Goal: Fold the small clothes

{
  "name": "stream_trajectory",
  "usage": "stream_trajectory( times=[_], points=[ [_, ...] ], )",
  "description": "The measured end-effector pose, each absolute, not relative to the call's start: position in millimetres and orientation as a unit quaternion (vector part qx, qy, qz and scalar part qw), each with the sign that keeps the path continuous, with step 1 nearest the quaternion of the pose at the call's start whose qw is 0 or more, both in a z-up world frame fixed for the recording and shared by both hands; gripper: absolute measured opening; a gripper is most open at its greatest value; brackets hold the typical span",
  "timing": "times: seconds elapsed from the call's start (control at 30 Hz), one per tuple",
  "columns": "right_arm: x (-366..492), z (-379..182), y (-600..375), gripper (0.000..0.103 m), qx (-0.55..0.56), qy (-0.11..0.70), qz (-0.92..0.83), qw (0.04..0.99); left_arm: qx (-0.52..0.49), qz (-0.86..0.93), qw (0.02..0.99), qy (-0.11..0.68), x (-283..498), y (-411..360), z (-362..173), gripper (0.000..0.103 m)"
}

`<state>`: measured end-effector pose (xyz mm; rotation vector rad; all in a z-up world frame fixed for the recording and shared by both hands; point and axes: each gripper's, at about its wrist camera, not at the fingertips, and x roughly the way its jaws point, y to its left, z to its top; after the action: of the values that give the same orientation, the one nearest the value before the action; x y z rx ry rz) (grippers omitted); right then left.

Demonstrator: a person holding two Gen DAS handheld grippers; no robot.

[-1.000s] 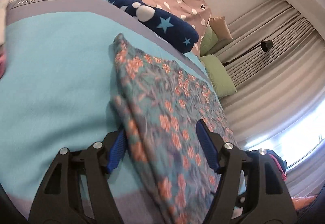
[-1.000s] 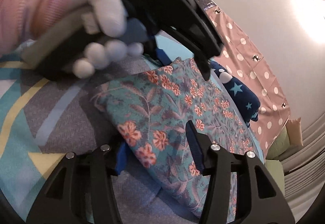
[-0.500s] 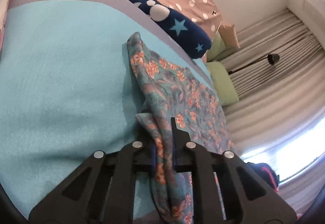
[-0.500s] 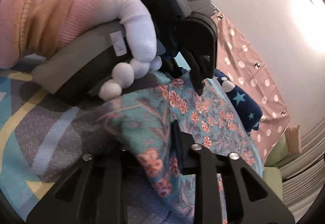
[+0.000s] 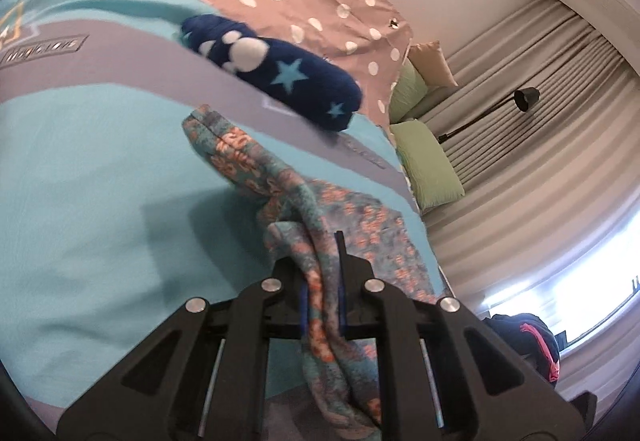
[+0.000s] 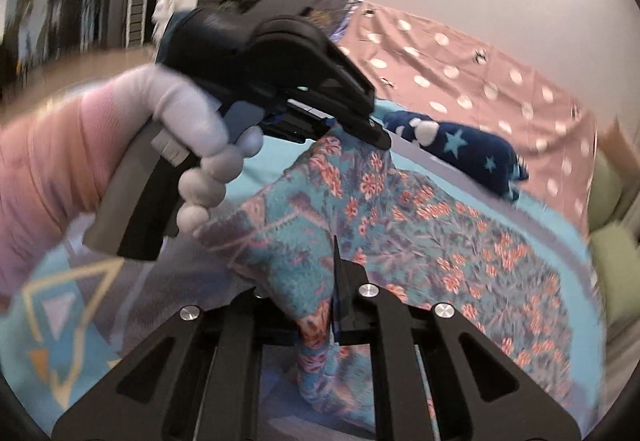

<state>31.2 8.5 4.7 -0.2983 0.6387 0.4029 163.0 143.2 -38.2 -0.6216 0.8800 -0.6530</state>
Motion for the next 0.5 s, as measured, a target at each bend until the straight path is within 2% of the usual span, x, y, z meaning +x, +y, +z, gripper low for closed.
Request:
stream_trajectory(
  times=[0.5],
  points=[
    [35.7, 16.9, -155.2, 0.01, 0.06, 0.315, 0.137, 0.937, -0.218, -0.328, 0.802, 0.449, 203.6, -13.0, -8.0, 0.01]
  ],
)
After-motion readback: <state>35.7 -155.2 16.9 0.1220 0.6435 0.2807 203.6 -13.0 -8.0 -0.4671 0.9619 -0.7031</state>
